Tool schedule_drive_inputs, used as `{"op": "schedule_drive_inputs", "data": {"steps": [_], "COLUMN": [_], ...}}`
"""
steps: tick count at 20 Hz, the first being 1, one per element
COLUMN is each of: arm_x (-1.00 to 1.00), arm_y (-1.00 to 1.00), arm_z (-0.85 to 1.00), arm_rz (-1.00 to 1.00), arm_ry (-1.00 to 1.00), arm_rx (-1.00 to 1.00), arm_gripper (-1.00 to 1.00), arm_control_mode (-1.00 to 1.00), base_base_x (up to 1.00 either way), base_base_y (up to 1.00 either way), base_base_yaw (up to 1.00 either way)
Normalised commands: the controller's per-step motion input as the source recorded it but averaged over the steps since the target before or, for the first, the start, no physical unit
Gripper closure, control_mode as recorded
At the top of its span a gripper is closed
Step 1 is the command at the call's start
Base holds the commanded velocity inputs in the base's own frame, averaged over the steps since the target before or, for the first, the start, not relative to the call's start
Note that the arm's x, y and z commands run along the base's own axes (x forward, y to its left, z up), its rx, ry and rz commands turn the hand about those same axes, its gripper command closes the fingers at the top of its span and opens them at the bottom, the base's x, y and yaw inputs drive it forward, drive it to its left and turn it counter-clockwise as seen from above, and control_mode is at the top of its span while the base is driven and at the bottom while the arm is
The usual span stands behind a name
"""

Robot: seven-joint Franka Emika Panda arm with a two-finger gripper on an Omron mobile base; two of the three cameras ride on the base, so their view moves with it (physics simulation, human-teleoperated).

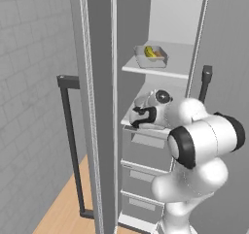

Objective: Take the meat container that has the fish and place it on the second highest rack of the freezer. Then take the vegetable container that has the sweet potato and cucumber and place it on the highest rack of the freezer.

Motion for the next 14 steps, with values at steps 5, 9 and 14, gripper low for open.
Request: {"op": "schedule_drive_inputs", "data": {"steps": [5, 9, 14], "arm_x": [-1.00, -1.00, -1.00], "arm_y": [0.21, 0.36, 0.32], "arm_z": [0.91, 1.00, 1.00], "arm_rz": [0.00, 0.00, -0.05], "arm_ry": [-0.17, -0.07, 0.02], "arm_rx": [0.00, 0.00, 0.00], "arm_gripper": [-1.00, -1.00, -1.00], "arm_control_mode": [-1.00, -1.00, -1.00], "base_base_x": [0.00, 0.00, 0.00], "base_base_y": [0.00, 0.00, 0.00], "base_base_yaw": [0.00, 0.00, 0.00]}}
